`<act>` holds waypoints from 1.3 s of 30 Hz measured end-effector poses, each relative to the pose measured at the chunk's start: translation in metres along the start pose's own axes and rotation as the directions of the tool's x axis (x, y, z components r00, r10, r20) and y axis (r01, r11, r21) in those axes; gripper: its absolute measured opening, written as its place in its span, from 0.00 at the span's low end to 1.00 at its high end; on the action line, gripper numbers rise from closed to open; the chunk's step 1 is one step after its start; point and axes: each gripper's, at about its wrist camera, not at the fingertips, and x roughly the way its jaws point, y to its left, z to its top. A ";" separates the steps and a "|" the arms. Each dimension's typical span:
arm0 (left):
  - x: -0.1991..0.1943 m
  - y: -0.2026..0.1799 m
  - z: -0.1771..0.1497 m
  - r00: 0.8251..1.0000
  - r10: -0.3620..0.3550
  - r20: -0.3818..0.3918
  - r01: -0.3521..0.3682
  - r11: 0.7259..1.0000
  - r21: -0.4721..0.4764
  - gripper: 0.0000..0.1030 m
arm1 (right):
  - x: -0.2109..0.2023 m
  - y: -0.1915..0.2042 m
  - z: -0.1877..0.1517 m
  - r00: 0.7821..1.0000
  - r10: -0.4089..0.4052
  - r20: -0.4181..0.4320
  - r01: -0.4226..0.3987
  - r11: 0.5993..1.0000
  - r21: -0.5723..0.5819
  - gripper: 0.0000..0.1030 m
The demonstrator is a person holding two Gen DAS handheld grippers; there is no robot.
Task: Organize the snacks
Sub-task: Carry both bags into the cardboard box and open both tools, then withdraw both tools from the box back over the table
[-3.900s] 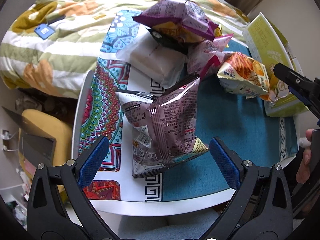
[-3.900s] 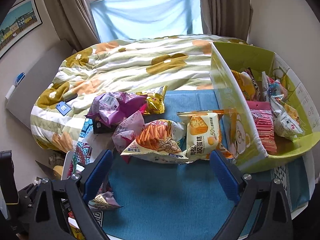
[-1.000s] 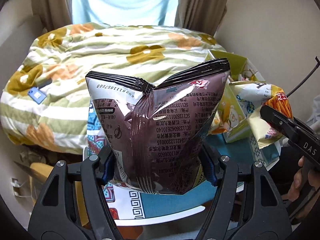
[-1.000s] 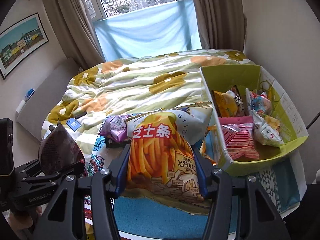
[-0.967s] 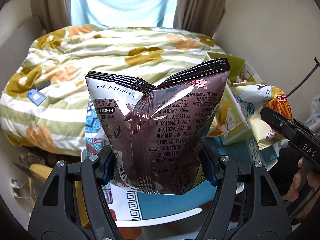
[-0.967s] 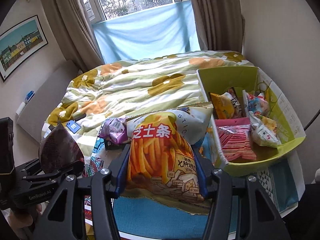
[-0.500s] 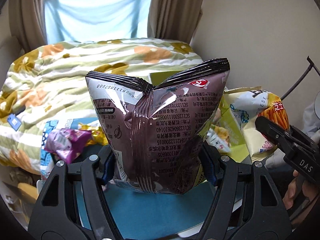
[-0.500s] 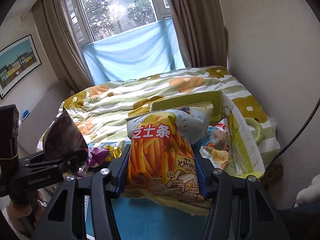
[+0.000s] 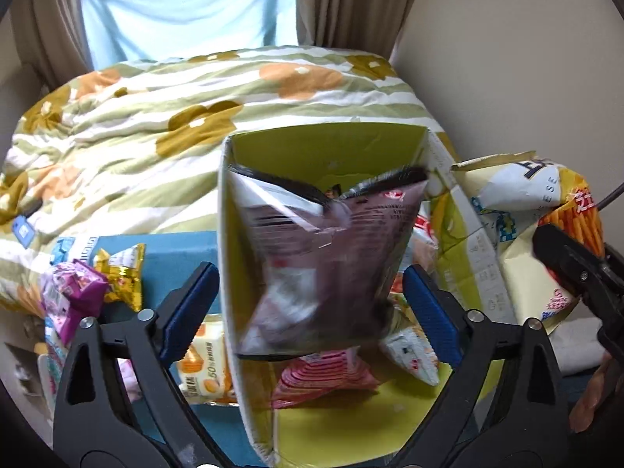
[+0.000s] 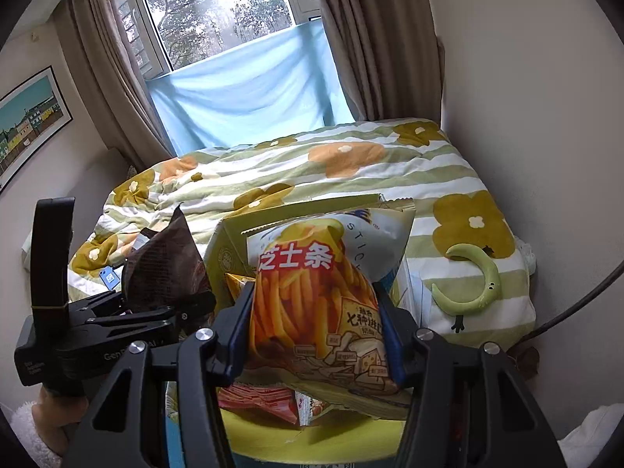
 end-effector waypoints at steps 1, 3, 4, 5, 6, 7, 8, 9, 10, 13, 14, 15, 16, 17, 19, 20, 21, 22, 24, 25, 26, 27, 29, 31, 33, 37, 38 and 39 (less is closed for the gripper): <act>0.000 0.001 -0.001 1.000 0.000 -0.002 0.000 1.000 0.008 0.95 | 0.004 -0.003 0.001 1.000 0.006 -0.007 -0.006 1.000 0.003 0.50; 0.001 0.006 -0.004 1.000 -0.021 -0.014 0.021 1.000 -0.002 0.95 | 0.009 -0.007 0.003 1.000 0.005 -0.017 -0.005 1.000 0.005 0.50; 0.000 0.010 -0.005 0.999 -0.028 -0.020 0.028 1.000 -0.015 0.95 | 0.012 -0.010 0.004 1.000 0.014 -0.023 -0.014 1.000 0.014 0.50; -0.002 0.013 -0.007 0.999 -0.037 -0.025 0.037 0.999 -0.028 0.95 | 0.015 -0.012 0.005 0.999 0.017 -0.027 -0.017 1.000 0.020 0.50; -0.002 0.016 -0.009 0.998 -0.047 -0.029 0.046 0.998 -0.040 0.95 | 0.017 -0.013 0.006 0.999 0.015 -0.030 -0.015 1.000 0.022 0.50; -0.004 0.021 -0.011 0.998 -0.054 -0.032 0.052 0.997 -0.054 0.95 | 0.018 -0.014 0.006 0.999 0.016 -0.032 -0.015 1.000 0.026 0.50; -0.007 0.025 -0.013 0.998 -0.055 -0.033 0.053 0.997 -0.064 0.95 | 0.019 -0.014 0.007 0.999 0.019 -0.034 -0.018 0.999 0.033 0.50; -0.008 0.030 -0.015 0.998 -0.053 -0.033 0.050 0.996 -0.070 0.95 | 0.020 -0.015 0.008 0.999 0.021 -0.035 -0.020 0.999 0.039 0.50; -0.011 0.033 -0.017 0.998 -0.048 -0.035 0.045 0.996 -0.073 0.95 | 0.020 -0.014 0.009 0.999 0.024 -0.036 -0.022 0.999 0.041 0.50; -0.017 0.039 -0.018 0.999 -0.028 -0.033 0.026 0.997 -0.071 0.95 | 0.025 -0.011 0.015 0.999 0.024 -0.040 -0.023 0.999 0.030 0.50; -0.018 0.041 -0.018 0.999 -0.020 -0.032 0.018 0.997 -0.070 0.95 | 0.028 -0.012 0.018 0.999 0.028 -0.041 -0.027 0.999 0.028 0.50; -0.020 0.043 -0.017 0.999 -0.014 -0.031 0.012 0.998 -0.068 0.95 | 0.030 -0.011 0.021 0.998 0.033 -0.044 -0.032 0.999 0.026 0.50; -0.021 0.045 -0.016 1.000 -0.009 -0.030 0.007 0.998 -0.068 0.95 | 0.033 -0.010 0.024 0.998 0.035 -0.045 -0.034 0.999 0.026 0.50; -0.022 0.047 -0.015 1.000 -0.005 -0.030 0.003 0.998 -0.069 0.95 | 0.035 -0.009 0.027 0.998 0.036 -0.045 -0.035 0.999 0.025 0.50; -0.022 0.050 -0.013 0.999 -0.001 -0.032 -0.001 0.998 -0.069 0.95 | 0.041 -0.006 0.034 0.998 0.037 -0.044 -0.036 0.999 0.020 0.50; -0.021 0.052 -0.012 0.999 0.002 -0.034 -0.004 0.998 -0.068 0.95 | 0.043 -0.005 0.038 0.998 0.037 -0.044 -0.036 0.999 0.019 0.50; -0.021 0.054 -0.011 0.999 0.006 -0.037 -0.009 0.998 -0.067 0.95 | 0.048 -0.004 0.042 0.998 0.038 -0.050 -0.037 0.999 0.016 0.50; -0.019 0.055 -0.011 0.999 0.009 -0.039 -0.011 0.998 -0.066 0.95 | 0.053 -0.003 0.046 0.997 0.037 -0.061 -0.036 0.999 0.012 0.50; -0.016 0.058 -0.010 0.999 0.012 -0.045 -0.015 0.998 -0.067 0.95 | 0.063 -0.003 0.052 0.997 0.028 -0.072 -0.027 1.000 0.011 0.51; -0.015 0.060 -0.009 0.999 0.015 -0.048 -0.018 0.997 -0.069 0.95 | 0.069 -0.004 0.055 0.996 0.030 -0.085 -0.029 1.000 0.009 0.51; -0.014 0.061 -0.009 0.999 0.018 -0.050 -0.021 0.997 -0.072 0.95 | 0.075 -0.004 0.058 0.995 0.028 -0.097 -0.027 1.000 0.011 0.51; -0.013 0.063 -0.010 0.998 0.020 -0.054 -0.024 0.997 -0.075 0.95 | 0.079 -0.005 0.059 0.995 0.021 -0.097 -0.020 1.000 0.015 0.51; -0.010 0.066 -0.012 0.998 0.023 -0.060 -0.028 0.996 -0.083 0.95 | 0.087 -0.004 0.060 0.995 0.008 -0.100 -0.007 1.000 0.007 0.57; -0.007 0.069 -0.015 0.997 0.022 -0.068 -0.028 0.995 -0.091 0.95 | 0.092 -0.004 0.057 0.994 -0.034 -0.105 0.034 0.999 -0.004 0.86; -0.006 0.071 -0.018 0.997 0.025 -0.071 -0.032 0.995 -0.098 0.95 | 0.091 -0.003 0.050 0.995 -0.044 -0.088 0.043 0.999 -0.018 0.99; -0.009 0.072 -0.024 0.997 0.029 -0.071 -0.037 0.994 -0.106 0.95 | 0.085 -0.005 0.034 0.996 -0.037 -0.087 0.035 0.999 -0.027 0.99; -0.010 0.072 -0.024 0.997 0.030 -0.070 -0.037 0.993 -0.108 0.95 | 0.084 -0.006 0.031 0.995 -0.028 -0.095 0.026 0.999 -0.021 0.99; -0.012 0.072 -0.026 0.997 0.030 -0.067 -0.038 0.993 -0.110 0.95 | 0.083 -0.007 0.028 0.994 -0.018 -0.106 0.017 1.000 -0.018 0.99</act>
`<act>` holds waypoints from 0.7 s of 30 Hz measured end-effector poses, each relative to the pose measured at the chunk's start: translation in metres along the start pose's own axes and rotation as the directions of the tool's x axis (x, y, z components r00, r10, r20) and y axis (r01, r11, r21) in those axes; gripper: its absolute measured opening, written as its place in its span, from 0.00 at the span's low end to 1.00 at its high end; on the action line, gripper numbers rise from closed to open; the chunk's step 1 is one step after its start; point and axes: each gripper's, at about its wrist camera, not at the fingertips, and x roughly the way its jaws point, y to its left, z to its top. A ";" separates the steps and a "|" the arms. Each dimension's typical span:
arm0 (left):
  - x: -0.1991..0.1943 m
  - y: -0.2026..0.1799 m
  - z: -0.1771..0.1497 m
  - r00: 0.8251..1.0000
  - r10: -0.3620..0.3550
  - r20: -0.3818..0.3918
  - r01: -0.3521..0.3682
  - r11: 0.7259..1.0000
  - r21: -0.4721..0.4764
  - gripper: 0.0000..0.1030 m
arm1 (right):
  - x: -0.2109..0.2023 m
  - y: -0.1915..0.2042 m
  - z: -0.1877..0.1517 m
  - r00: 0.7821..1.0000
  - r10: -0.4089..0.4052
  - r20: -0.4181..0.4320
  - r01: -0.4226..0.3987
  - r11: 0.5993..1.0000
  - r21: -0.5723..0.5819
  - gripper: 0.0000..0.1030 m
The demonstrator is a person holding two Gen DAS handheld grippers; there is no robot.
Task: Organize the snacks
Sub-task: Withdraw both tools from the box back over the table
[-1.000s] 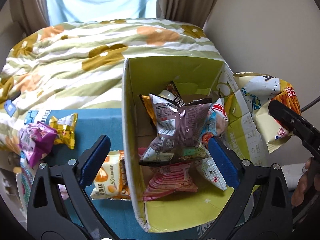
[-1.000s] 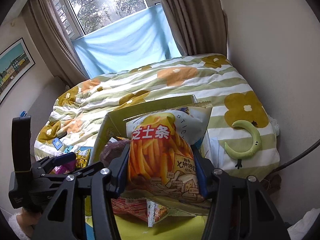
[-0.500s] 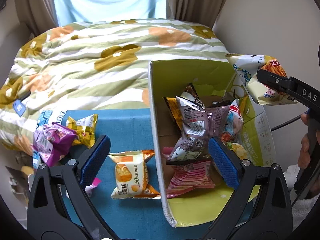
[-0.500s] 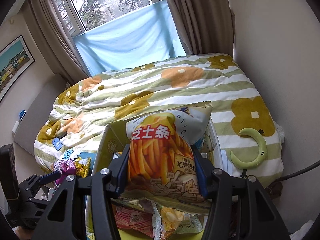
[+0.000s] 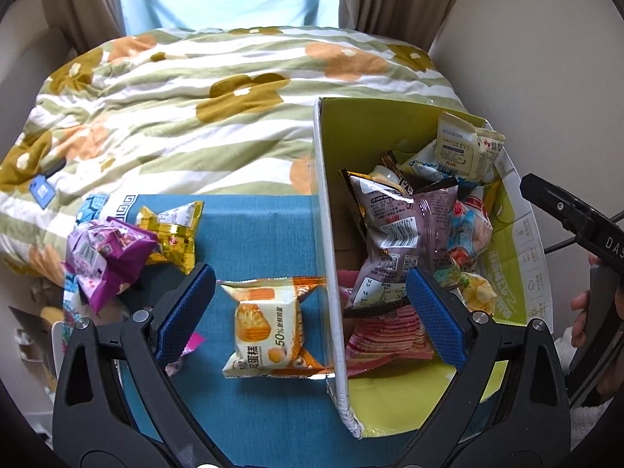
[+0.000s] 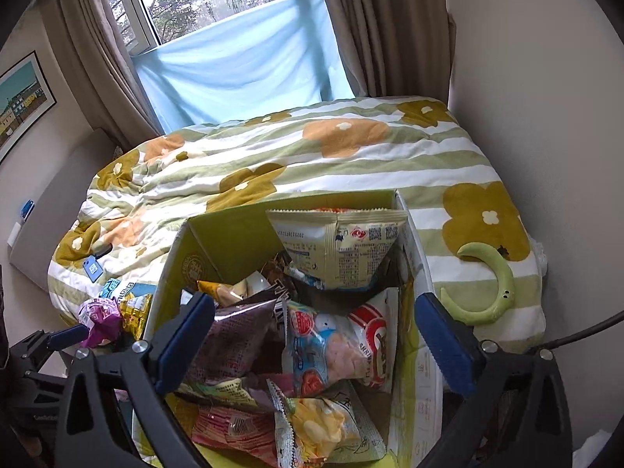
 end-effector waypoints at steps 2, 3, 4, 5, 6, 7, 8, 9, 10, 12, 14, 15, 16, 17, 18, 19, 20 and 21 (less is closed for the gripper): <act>-0.005 0.000 -0.002 1.000 0.003 0.010 -0.003 1.000 -0.001 0.95 | -0.003 -0.001 -0.005 1.000 0.006 -0.010 -0.006 1.000 -0.001 0.99; -0.009 -0.001 -0.003 1.000 0.005 0.017 -0.005 1.000 -0.001 0.95 | -0.006 0.000 -0.006 1.000 0.003 -0.005 -0.003 1.000 -0.004 0.99; -0.013 -0.001 -0.003 1.000 0.007 0.025 -0.007 1.000 -0.001 0.95 | -0.009 0.000 -0.007 1.000 0.000 -0.003 0.000 1.000 -0.008 0.99; -0.017 -0.002 -0.004 0.999 0.007 0.034 -0.007 1.000 -0.003 0.95 | -0.013 0.001 -0.008 1.000 0.000 -0.001 0.000 1.000 -0.013 0.99; -0.022 -0.002 -0.004 0.999 0.007 0.045 -0.007 1.000 -0.004 0.95 | -0.017 0.002 -0.009 1.000 0.002 0.003 -0.002 1.000 -0.017 0.99; -0.027 -0.003 -0.005 0.998 0.008 0.056 -0.008 1.000 -0.004 0.95 | -0.023 0.003 -0.009 1.000 0.003 0.008 -0.002 1.000 -0.022 0.99; -0.033 -0.004 -0.006 0.998 0.009 0.066 -0.009 1.000 -0.004 0.95 | -0.028 0.005 -0.008 1.000 0.001 0.014 -0.001 1.000 -0.029 0.99; -0.038 -0.005 -0.007 0.997 0.011 0.076 -0.011 1.000 -0.003 0.95 | -0.033 0.007 -0.008 1.000 -0.001 0.021 0.001 0.999 -0.038 0.99; -0.044 -0.006 -0.009 0.996 0.013 0.086 -0.013 1.000 -0.002 0.95 | -0.039 0.009 -0.008 1.000 -0.003 0.029 0.004 0.999 -0.048 0.99; -0.057 -0.007 -0.012 0.994 0.021 0.107 -0.022 1.000 0.000 0.95 | -0.050 0.013 -0.009 0.999 -0.009 0.049 0.012 0.998 -0.065 0.99; -0.070 -0.007 -0.016 0.990 0.036 0.134 -0.036 0.999 0.000 0.95 | -0.061 0.016 -0.011 0.998 -0.004 0.067 0.009 0.997 -0.072 0.99; -0.078 -0.006 -0.019 0.988 0.046 0.148 -0.046 0.999 -0.002 0.95 | -0.067 0.017 -0.012 0.997 0.002 0.076 0.004 0.997 -0.074 0.99; -0.085 -0.005 -0.022 0.985 0.057 0.162 -0.057 0.998 -0.006 0.95 | -0.072 0.019 -0.013 0.996 0.009 0.086 -0.002 0.997 -0.076 0.99; -0.093 -0.004 -0.026 0.982 0.067 0.175 -0.066 0.998 -0.012 0.95 | -0.078 0.020 -0.014 0.995 0.017 0.095 -0.010 0.997 -0.079 0.99; -0.100 -0.002 -0.030 0.980 0.074 0.187 -0.072 0.997 -0.018 0.95 | -0.083 0.021 -0.015 0.994 0.025 0.104 -0.016 0.996 -0.084 0.99; -0.107 0.001 -0.035 0.977 0.078 0.198 -0.074 0.997 -0.025 0.95 | -0.089 0.023 -0.016 0.993 0.031 0.116 -0.020 0.996 -0.090 0.99; -0.115 0.004 -0.040 0.974 0.080 0.210 -0.075 0.997 -0.033 0.95 | -0.094 0.025 -0.018 0.991 0.035 0.125 -0.023 0.995 -0.097 0.99; -0.121 0.008 -0.046 0.971 0.083 0.222 -0.076 0.996 -0.041 0.95 | -0.098 0.027 -0.020 0.990 0.039 0.132 -0.026 0.994 -0.103 0.99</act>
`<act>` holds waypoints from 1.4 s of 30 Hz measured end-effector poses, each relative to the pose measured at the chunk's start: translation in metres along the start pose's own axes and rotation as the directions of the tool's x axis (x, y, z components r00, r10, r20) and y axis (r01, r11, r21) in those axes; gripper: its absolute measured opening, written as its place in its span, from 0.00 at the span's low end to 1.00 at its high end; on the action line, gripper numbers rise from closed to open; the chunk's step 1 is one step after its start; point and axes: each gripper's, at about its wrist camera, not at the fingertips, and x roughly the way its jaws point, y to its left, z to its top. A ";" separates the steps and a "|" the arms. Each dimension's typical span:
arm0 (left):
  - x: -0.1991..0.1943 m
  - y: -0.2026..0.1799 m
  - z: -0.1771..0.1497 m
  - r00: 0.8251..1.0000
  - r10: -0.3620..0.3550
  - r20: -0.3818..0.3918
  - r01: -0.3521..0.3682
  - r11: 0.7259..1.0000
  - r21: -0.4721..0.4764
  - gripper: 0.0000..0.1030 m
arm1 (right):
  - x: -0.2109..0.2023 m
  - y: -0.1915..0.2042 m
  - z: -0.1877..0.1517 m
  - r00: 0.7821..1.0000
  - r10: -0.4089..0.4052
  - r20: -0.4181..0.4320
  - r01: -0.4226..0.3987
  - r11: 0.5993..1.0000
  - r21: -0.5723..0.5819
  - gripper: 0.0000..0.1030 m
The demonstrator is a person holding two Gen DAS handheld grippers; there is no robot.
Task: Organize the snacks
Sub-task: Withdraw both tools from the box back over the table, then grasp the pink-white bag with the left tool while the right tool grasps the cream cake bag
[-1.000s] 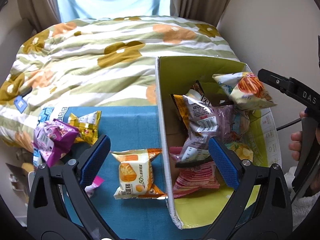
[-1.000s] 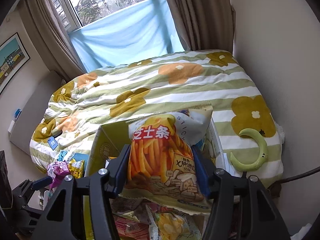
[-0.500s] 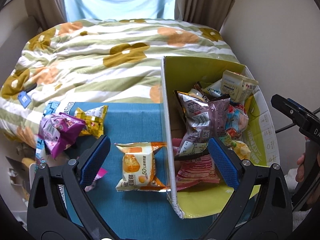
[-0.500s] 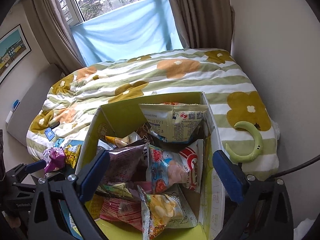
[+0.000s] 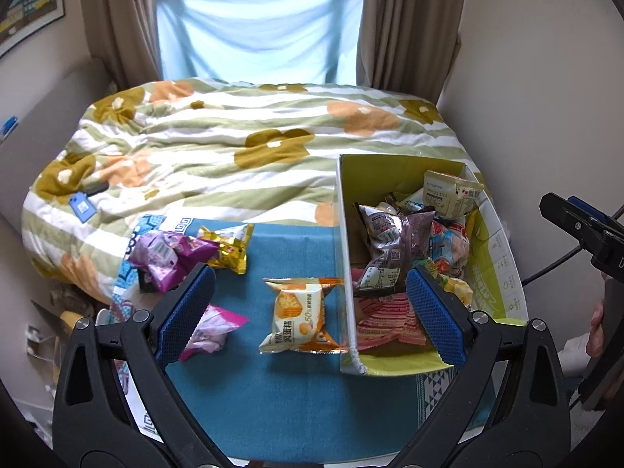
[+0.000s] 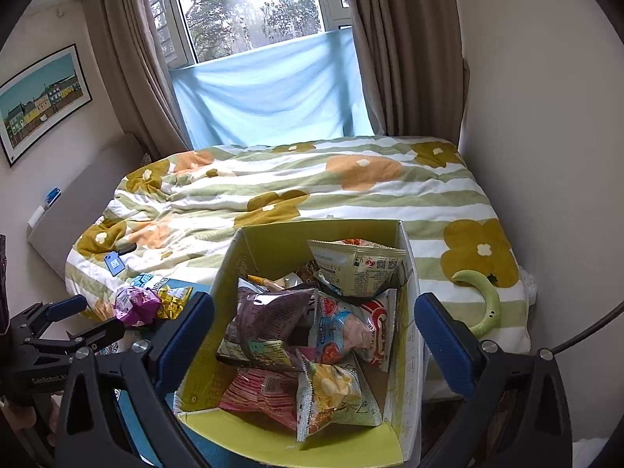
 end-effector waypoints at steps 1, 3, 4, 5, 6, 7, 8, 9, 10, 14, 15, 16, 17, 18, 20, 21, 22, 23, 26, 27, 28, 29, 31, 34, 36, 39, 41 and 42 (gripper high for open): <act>-0.007 0.005 -0.003 1.000 0.002 0.011 -0.002 1.000 -0.007 0.95 | -0.005 0.003 -0.001 1.000 0.004 0.007 -0.004 1.000 -0.005 0.99; -0.020 0.016 -0.010 0.999 0.007 0.033 -0.006 1.000 -0.019 0.95 | -0.015 0.010 -0.004 1.000 0.011 0.019 -0.010 1.000 -0.013 0.99; -0.026 0.022 -0.013 0.999 0.013 0.044 -0.012 1.000 -0.024 0.95 | -0.019 0.014 -0.006 1.000 0.016 0.026 -0.016 1.000 -0.017 0.99; -0.032 0.028 -0.017 0.998 0.019 0.056 -0.017 0.999 -0.027 0.95 | -0.024 0.018 -0.008 0.999 0.020 0.033 -0.019 1.000 -0.022 0.99; -0.038 0.035 -0.021 0.997 0.024 0.067 -0.022 0.999 -0.029 0.95 | -0.029 0.023 -0.011 0.999 0.019 0.041 -0.017 0.999 -0.029 0.99; -0.043 0.043 -0.024 0.997 0.028 0.075 -0.026 0.999 -0.031 0.95 | -0.034 0.028 -0.013 0.999 0.013 0.051 -0.012 0.999 -0.034 0.99; -0.048 0.050 -0.027 0.996 0.032 0.082 -0.029 0.999 -0.033 0.95 | -0.038 0.034 -0.015 0.998 0.009 0.059 -0.007 0.999 -0.039 0.99; -0.052 0.059 -0.031 0.996 0.034 0.087 -0.031 0.999 -0.034 0.95 | -0.041 0.040 -0.018 0.998 0.006 0.063 -0.004 0.999 -0.045 0.99; -0.055 0.068 -0.034 0.995 0.035 0.091 -0.032 0.999 -0.035 0.95 | -0.043 0.045 -0.020 0.998 0.003 0.065 0.000 0.999 -0.049 0.99; -0.063 0.106 -0.043 0.995 0.031 0.093 -0.028 0.999 -0.034 0.95 | -0.048 0.072 -0.031 0.997 0.007 0.071 -0.004 0.999 -0.047 0.99; -0.064 0.115 -0.045 0.996 0.026 0.085 -0.023 0.999 -0.033 0.95 | -0.048 0.078 -0.035 0.997 0.009 0.073 -0.006 0.999 -0.044 0.99; -0.065 0.125 -0.047 0.997 0.020 0.077 -0.017 0.999 -0.030 0.95 | -0.049 0.086 -0.039 0.997 0.010 0.075 -0.007 0.999 -0.038 0.99; -0.066 0.134 -0.049 0.997 0.014 0.072 -0.012 1.000 -0.025 0.95 | -0.049 0.094 -0.042 0.997 0.011 0.077 -0.008 1.000 -0.030 0.99; -0.068 0.144 -0.051 0.997 0.009 0.071 -0.008 1.000 -0.016 0.95 | -0.048 0.102 -0.045 0.997 0.011 0.077 -0.009 1.000 -0.021 0.99; -0.069 0.161 -0.054 0.998 0.002 0.070 -0.002 1.000 0.004 0.95 | -0.046 0.117 -0.052 0.997 0.010 0.074 -0.010 1.000 -0.002 0.99; -0.069 0.169 -0.055 0.998 -0.004 0.067 0.004 1.000 0.014 0.95 | -0.045 0.125 -0.056 0.997 0.008 0.073 -0.008 1.000 0.005 0.99; -0.068 0.177 -0.055 0.998 -0.013 0.062 0.011 1.000 0.022 0.95 | -0.045 0.133 -0.060 0.997 0.003 0.072 -0.004 1.000 0.009 0.99; -0.066 0.184 -0.056 0.998 -0.023 0.055 0.022 0.999 0.030 0.95 | -0.043 0.141 -0.063 0.998 -0.003 0.068 0.002 1.000 0.013 0.99; -0.057 0.203 -0.059 0.998 -0.056 0.030 0.054 0.997 0.051 0.95 | -0.039 0.163 -0.070 0.998 -0.025 0.060 0.023 0.999 0.025 0.99; -0.054 0.209 -0.059 0.997 -0.068 0.020 0.067 0.996 0.061 0.95 | -0.037 0.169 -0.073 0.998 -0.032 0.058 0.030 0.999 0.032 0.99; -0.050 0.214 -0.060 0.997 -0.079 0.010 0.078 0.994 0.070 0.95 | -0.036 0.176 -0.075 0.998 -0.040 0.058 0.037 0.999 0.039 0.99; -0.046 0.219 -0.061 0.996 -0.091 -0.001 0.090 0.993 0.079 0.95 | -0.034 0.182 -0.078 0.997 -0.049 0.055 0.046 0.998 0.045 0.99; -0.036 0.228 -0.063 0.992 -0.121 -0.029 0.123 0.987 0.100 0.95 | -0.030 0.195 -0.083 0.997 -0.065 0.046 0.062 0.996 0.059 0.99; -0.017 0.240 -0.069 0.985 -0.155 -0.072 0.164 0.976 0.142 0.95 | -0.019 0.213 -0.091 0.995 -0.097 0.021 0.095 0.992 0.080 0.99; -0.002 0.244 -0.076 0.982 -0.167 -0.093 0.181 0.967 0.179 0.95 | -0.010 0.224 -0.097 0.993 -0.122 0.006 0.121 0.988 0.094 0.99; 0.025 0.245 -0.088 0.975 -0.177 -0.131 0.204 0.952 0.229 0.95 | 0.007 0.234 -0.108 0.988 -0.153 -0.009 0.153 0.981 0.122 0.99; 0.040 0.242 -0.096 0.970 -0.192 -0.147 0.224 0.942 0.249 0.95 | 0.022 0.240 -0.117 0.986 -0.167 -0.026 0.169 0.977 0.130 0.99; 0.046 0.240 -0.099 0.968 -0.201 -0.150 0.234 0.938 0.254 0.95 | 0.029 0.243 -0.122 0.985 -0.170 -0.036 0.173 0.976 0.129 0.99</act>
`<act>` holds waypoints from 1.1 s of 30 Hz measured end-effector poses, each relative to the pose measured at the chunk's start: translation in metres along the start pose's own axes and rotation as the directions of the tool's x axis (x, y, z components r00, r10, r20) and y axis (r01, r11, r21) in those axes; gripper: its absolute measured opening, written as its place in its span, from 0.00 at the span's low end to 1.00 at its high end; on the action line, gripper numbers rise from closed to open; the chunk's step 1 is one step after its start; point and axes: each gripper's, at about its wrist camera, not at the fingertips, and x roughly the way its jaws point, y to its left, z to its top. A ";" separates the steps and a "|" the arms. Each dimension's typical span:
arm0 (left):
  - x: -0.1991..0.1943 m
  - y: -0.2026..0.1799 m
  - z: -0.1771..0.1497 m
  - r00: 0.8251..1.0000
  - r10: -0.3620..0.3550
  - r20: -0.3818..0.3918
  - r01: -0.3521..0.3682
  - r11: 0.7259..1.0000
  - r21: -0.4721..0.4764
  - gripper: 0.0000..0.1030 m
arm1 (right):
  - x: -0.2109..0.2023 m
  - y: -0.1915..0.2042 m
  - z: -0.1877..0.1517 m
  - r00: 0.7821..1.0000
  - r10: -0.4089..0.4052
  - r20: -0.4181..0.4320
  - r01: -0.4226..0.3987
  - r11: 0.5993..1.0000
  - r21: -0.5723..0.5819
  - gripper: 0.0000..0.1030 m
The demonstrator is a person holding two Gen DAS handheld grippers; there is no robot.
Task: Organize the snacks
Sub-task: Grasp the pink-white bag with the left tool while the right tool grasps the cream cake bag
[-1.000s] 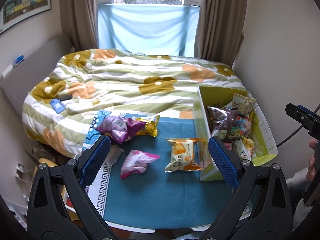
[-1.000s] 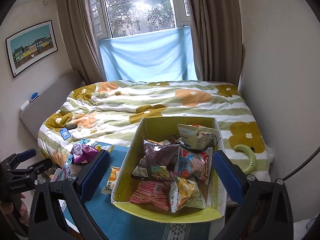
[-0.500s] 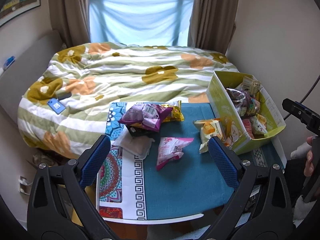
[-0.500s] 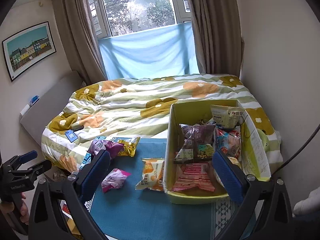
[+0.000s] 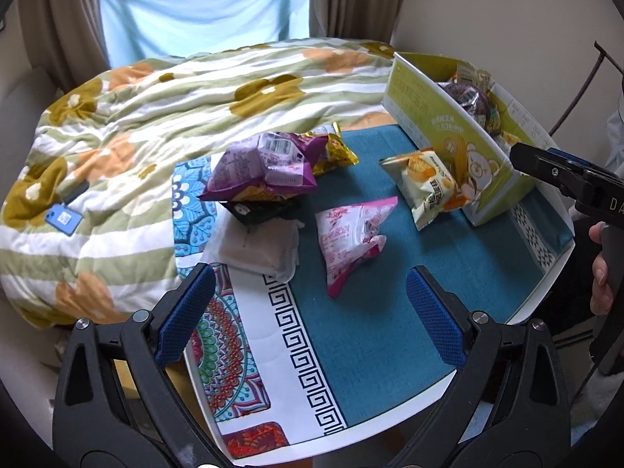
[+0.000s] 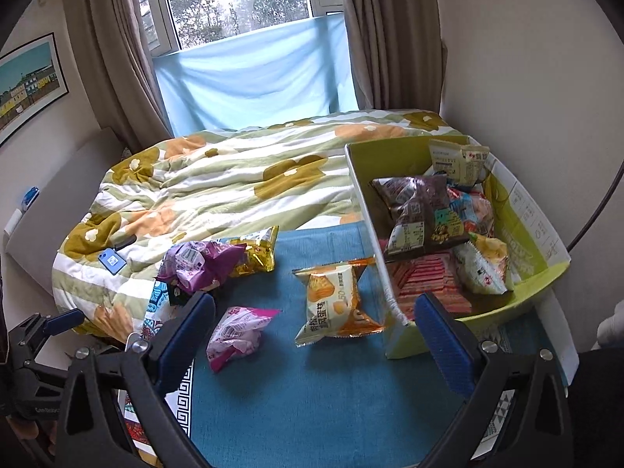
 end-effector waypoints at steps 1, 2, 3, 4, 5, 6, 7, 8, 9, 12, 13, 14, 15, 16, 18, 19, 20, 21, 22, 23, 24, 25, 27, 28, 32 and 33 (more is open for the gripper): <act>0.007 -0.002 -0.003 1.000 -0.011 0.000 0.011 1.000 0.005 0.95 | 0.007 0.004 -0.004 1.000 -0.002 -0.011 0.002 1.000 -0.006 0.99; 0.015 -0.004 -0.004 1.000 -0.026 -0.002 0.026 1.000 0.010 0.95 | 0.014 0.007 -0.008 1.000 -0.003 -0.018 0.002 1.000 -0.015 0.99; 0.022 -0.007 -0.005 0.999 -0.039 -0.004 0.039 0.999 0.015 0.95 | 0.020 0.011 -0.012 1.000 -0.010 -0.020 0.009 1.000 -0.027 0.99; 0.030 -0.009 -0.006 0.999 -0.045 -0.005 0.045 0.999 0.021 0.95 | 0.027 0.015 -0.014 1.000 -0.017 -0.023 0.016 0.999 -0.039 0.99; 0.038 -0.012 -0.006 0.999 -0.052 -0.008 0.052 0.998 0.028 0.95 | 0.033 0.017 -0.017 0.999 -0.020 -0.027 0.018 0.999 -0.050 0.99; 0.047 -0.015 -0.006 0.998 -0.059 -0.013 0.059 0.998 0.036 0.95 | 0.040 0.020 -0.021 0.999 -0.022 -0.034 0.020 0.998 -0.056 0.99; 0.055 -0.018 -0.006 0.998 -0.065 -0.015 0.065 0.997 0.042 0.95 | 0.047 0.020 -0.023 0.999 -0.022 -0.042 0.020 0.998 -0.056 0.99; 0.063 -0.021 -0.005 0.997 -0.072 -0.015 0.073 0.996 0.048 0.95 | 0.054 0.021 -0.026 0.998 -0.020 -0.053 0.017 0.998 -0.054 0.99; 0.071 -0.024 -0.005 0.997 -0.079 -0.015 0.079 0.995 0.056 0.95 | 0.062 0.021 -0.027 0.998 -0.019 -0.064 0.016 0.998 -0.053 0.99; 0.095 -0.032 -0.002 0.997 -0.078 -0.026 0.079 0.993 0.084 0.94 | 0.080 0.021 -0.030 0.996 -0.029 -0.079 0.025 0.998 -0.052 0.99; 0.101 -0.034 -0.002 0.997 -0.076 -0.029 0.079 0.993 0.091 0.92 | 0.085 0.020 -0.031 0.996 -0.032 -0.080 0.028 0.998 -0.052 0.99; 0.108 -0.036 -0.001 0.997 -0.077 -0.031 0.080 0.992 0.096 0.91 | 0.090 0.020 -0.032 0.996 -0.034 -0.086 0.030 0.998 -0.052 0.99; 0.113 -0.037 0.000 0.996 -0.079 -0.033 0.082 0.992 0.098 0.90 | 0.095 0.019 -0.033 0.995 -0.035 -0.089 0.031 0.998 -0.050 0.99; 0.119 -0.038 0.001 0.996 -0.080 -0.034 0.083 0.992 0.100 0.88 | 0.099 0.019 -0.033 0.995 -0.033 -0.092 0.029 0.999 -0.046 0.99; 0.130 -0.040 0.001 0.996 -0.083 -0.040 0.087 0.991 0.104 0.84 | 0.108 0.017 -0.033 0.994 -0.032 -0.100 0.029 0.999 -0.035 0.98; 0.136 -0.041 0.001 0.995 -0.084 -0.046 0.088 0.990 0.106 0.81 | 0.112 0.016 -0.033 0.994 -0.029 -0.103 0.026 0.999 -0.028 0.98; 0.140 -0.042 0.001 0.995 -0.085 -0.051 0.090 0.990 0.108 0.77 | 0.115 0.015 -0.034 0.994 -0.028 -0.104 0.026 0.999 -0.022 0.97; 0.145 -0.043 0.002 0.995 -0.086 -0.057 0.092 0.990 0.109 0.70 | 0.118 0.015 -0.035 0.994 -0.032 -0.105 0.030 0.999 -0.020 0.96; 0.148 -0.044 0.002 0.995 -0.079 -0.058 0.085 0.990 0.109 0.68 | 0.121 0.014 -0.035 0.994 -0.036 -0.107 0.034 0.999 -0.018 0.95; 0.151 -0.045 0.002 0.996 -0.074 -0.058 0.080 0.991 0.110 0.68 | 0.124 0.014 -0.035 0.994 -0.038 -0.106 0.037 0.999 -0.016 0.95; 0.153 -0.045 0.003 0.996 -0.071 -0.056 0.077 0.991 0.111 0.68 | 0.126 0.014 -0.035 0.994 -0.045 -0.102 0.044 0.999 -0.014 0.95; 0.155 -0.046 0.004 0.996 -0.070 -0.053 0.076 0.991 0.111 0.67 | 0.128 0.014 -0.035 0.994 -0.055 -0.096 0.054 0.998 -0.013 0.95; 0.159 -0.046 0.007 0.996 -0.067 -0.052 0.072 0.991 0.110 0.61 | 0.131 0.016 -0.035 0.994 -0.078 -0.081 0.076 0.997 -0.019 0.95; 0.161 -0.045 0.008 0.997 -0.065 -0.051 0.070 0.992 0.109 0.60 | 0.132 0.017 -0.035 0.993 -0.094 -0.073 0.092 0.995 -0.026 0.94; 0.162 -0.041 0.011 0.997 -0.062 -0.055 0.067 0.994 0.090 0.53 | 0.141 0.021 -0.036 0.989 -0.137 -0.057 0.135 0.990 -0.049 0.88; 0.162 -0.040 0.010 0.997 -0.057 -0.057 0.062 0.995 0.083 0.52 | 0.144 0.021 -0.036 0.988 -0.142 -0.059 0.139 0.989 -0.054 0.86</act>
